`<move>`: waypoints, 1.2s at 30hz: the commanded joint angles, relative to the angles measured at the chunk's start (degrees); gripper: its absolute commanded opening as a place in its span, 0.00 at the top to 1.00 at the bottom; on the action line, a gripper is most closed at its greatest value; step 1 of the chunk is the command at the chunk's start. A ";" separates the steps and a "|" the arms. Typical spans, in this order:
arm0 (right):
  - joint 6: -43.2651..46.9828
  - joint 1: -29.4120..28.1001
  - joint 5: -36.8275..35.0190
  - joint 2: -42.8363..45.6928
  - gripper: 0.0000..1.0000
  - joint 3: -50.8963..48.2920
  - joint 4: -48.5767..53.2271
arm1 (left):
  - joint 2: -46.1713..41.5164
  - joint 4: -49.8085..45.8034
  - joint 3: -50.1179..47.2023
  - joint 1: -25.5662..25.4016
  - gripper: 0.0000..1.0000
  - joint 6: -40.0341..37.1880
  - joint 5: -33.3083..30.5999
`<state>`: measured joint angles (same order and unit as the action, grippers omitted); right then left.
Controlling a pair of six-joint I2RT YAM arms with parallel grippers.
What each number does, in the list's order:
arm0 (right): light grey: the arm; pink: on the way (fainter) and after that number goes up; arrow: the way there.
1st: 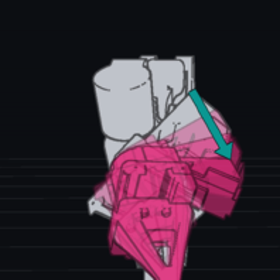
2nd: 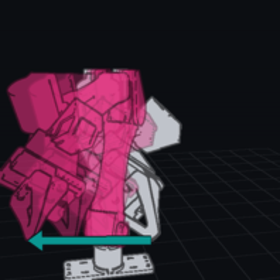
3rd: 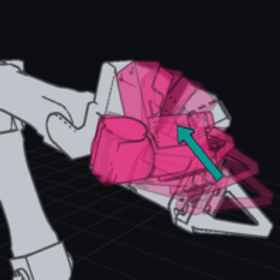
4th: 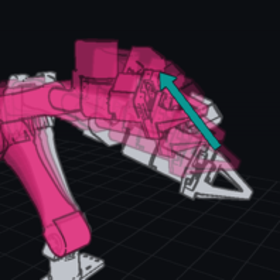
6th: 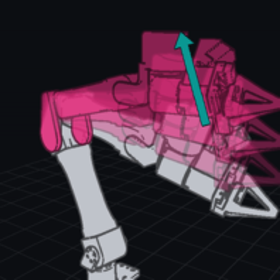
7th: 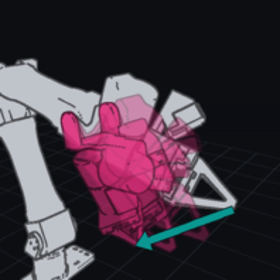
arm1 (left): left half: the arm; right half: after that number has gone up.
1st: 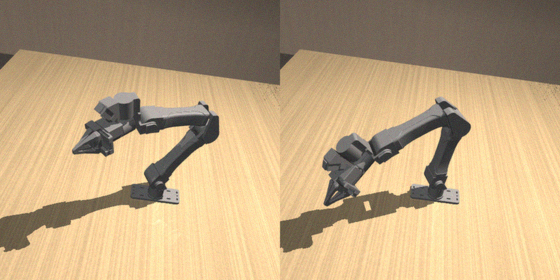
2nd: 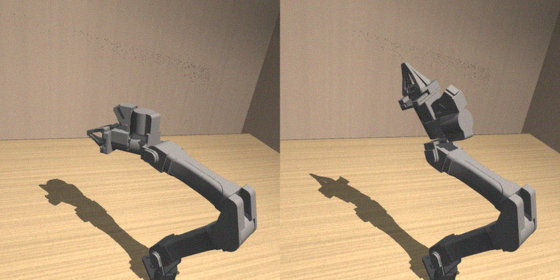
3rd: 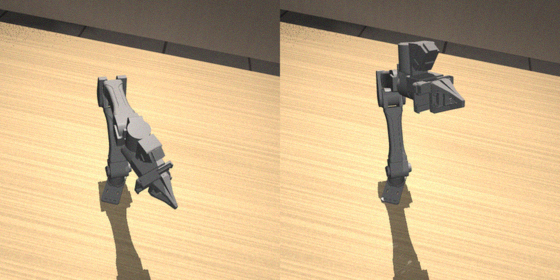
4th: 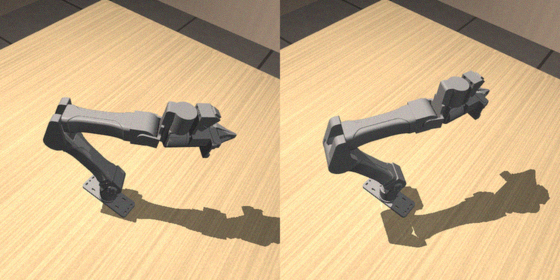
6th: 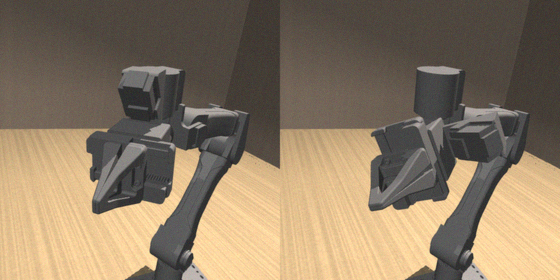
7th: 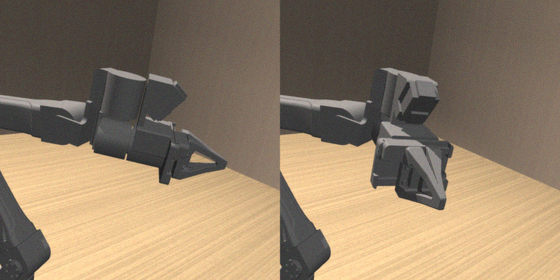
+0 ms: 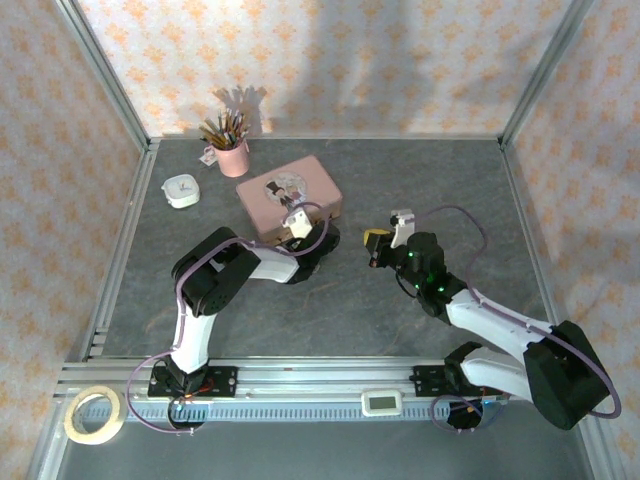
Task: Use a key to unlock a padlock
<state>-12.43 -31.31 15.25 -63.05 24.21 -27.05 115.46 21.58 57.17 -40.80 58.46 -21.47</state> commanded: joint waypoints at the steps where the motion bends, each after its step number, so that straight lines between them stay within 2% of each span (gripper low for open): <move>1: -0.88 0.31 0.43 -0.05 1.00 -0.83 -1.44 | -0.37 -4.48 -3.50 1.93 1.00 -3.07 4.25; 6: -4.18 0.55 3.93 -1.87 1.00 -1.50 -2.11 | -5.71 2.51 -8.32 2.73 1.00 -3.62 12.96; 11: -12.58 0.90 9.37 -4.28 1.00 -5.31 -10.89 | -11.85 10.83 -13.30 3.68 1.00 1.49 21.73; 18: -19.84 1.06 12.61 -10.99 1.00 -7.38 -18.24 | -13.95 23.38 -17.61 3.51 1.00 10.21 30.79; 27: -24.89 1.16 14.29 -12.98 1.00 -10.94 -23.73 | -14.75 32.39 -18.66 1.94 1.00 15.27 33.09; 36: -33.18 2.78 19.46 -21.69 1.00 -12.93 -40.36 | -12.50 38.62 -18.47 0.41 1.00 17.57 34.22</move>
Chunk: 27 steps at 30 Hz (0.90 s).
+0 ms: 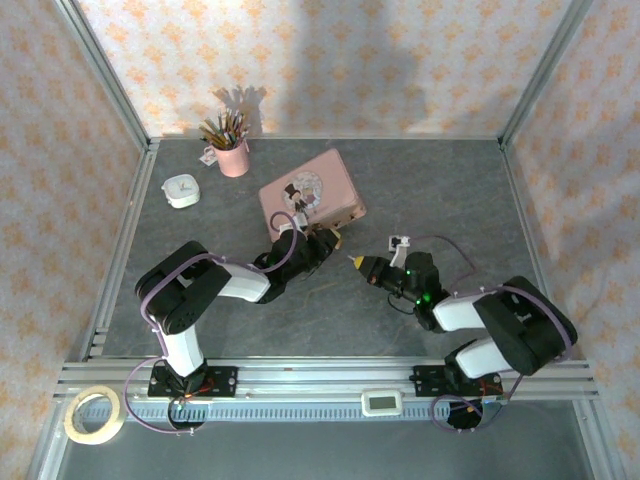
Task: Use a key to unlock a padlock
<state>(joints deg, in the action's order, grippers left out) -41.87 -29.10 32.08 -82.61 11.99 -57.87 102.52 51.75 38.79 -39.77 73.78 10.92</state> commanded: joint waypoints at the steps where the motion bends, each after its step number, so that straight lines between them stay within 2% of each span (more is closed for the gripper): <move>1: -4.50 0.69 3.15 -3.40 1.00 -0.67 -11.60 | 0.64 8.63 0.05 -0.73 1.00 2.31 1.84; 11: -11.61 3.04 7.32 -15.49 1.00 0.75 -30.39 | 1.80 10.04 -0.12 -0.90 1.00 2.75 1.99; 19: -12.26 3.17 8.90 -18.79 1.00 1.38 -34.44 | 2.16 10.35 -0.15 -0.96 1.00 2.79 2.23; 27: -12.25 3.66 9.11 -19.86 1.00 2.93 -34.27 | 2.07 10.49 -0.34 -1.09 1.00 2.83 2.45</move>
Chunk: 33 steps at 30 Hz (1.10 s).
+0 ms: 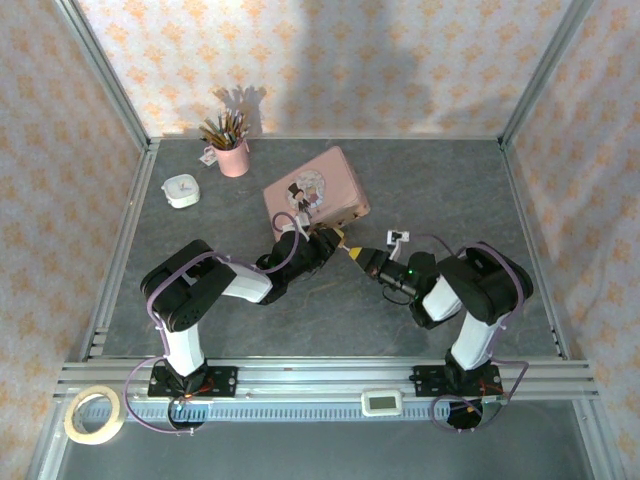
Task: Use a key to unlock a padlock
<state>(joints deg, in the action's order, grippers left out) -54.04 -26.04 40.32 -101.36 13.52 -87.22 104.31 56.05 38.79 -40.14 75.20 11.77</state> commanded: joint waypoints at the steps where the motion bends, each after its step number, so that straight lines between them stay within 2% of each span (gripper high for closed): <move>1: -0.01 0.64 0.94 -1.34 1.00 1.82 -4.45 | 0.40 6.26 -0.37 -0.71 1.00 1.42 1.64; 15: 0.12 2.44 1.03 -1.89 1.00 0.03 -3.88 | 0.28 7.13 -0.94 -0.73 1.00 1.79 1.11; 33: -3.22 2.31 5.33 -3.56 1.00 1.07 -9.82 | 0.50 6.96 -0.64 -0.92 1.00 1.62 0.97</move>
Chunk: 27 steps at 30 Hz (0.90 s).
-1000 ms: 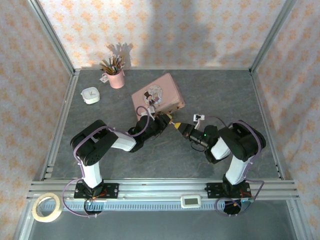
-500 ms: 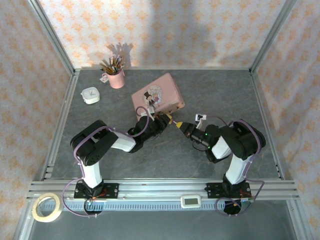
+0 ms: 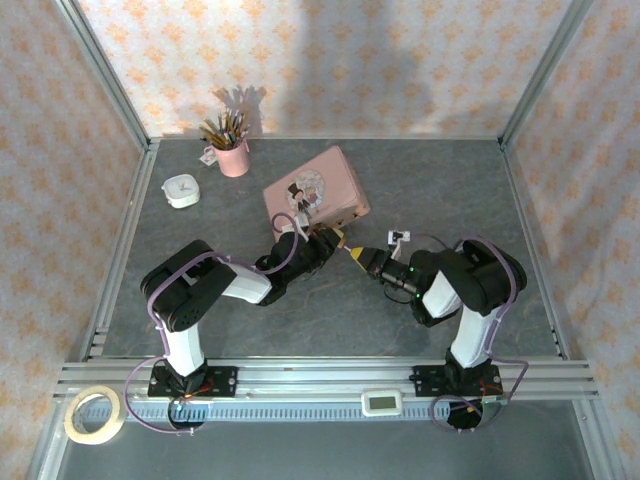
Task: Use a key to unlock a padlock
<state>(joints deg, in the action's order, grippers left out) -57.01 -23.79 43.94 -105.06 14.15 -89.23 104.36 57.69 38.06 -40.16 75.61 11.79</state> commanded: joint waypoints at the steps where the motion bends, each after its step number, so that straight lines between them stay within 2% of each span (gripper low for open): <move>1: -0.19 0.05 1.51 0.41 1.00 0.35 -7.51 | 0.42 5.36 0.09 -0.90 1.00 1.20 0.95; 14: 2.06 -0.01 0.32 3.54 1.00 -0.10 -3.65 | 0.34 5.69 -0.43 -0.89 1.00 1.33 0.86; 27: -3.33 0.40 3.57 -1.38 1.00 5.48 -4.63 | 0.33 11.89 -1.65 -1.23 1.00 0.55 4.79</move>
<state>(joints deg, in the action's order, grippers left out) -59.00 -23.68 46.04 -105.71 17.32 -89.19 104.42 60.82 36.91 -40.36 76.25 11.92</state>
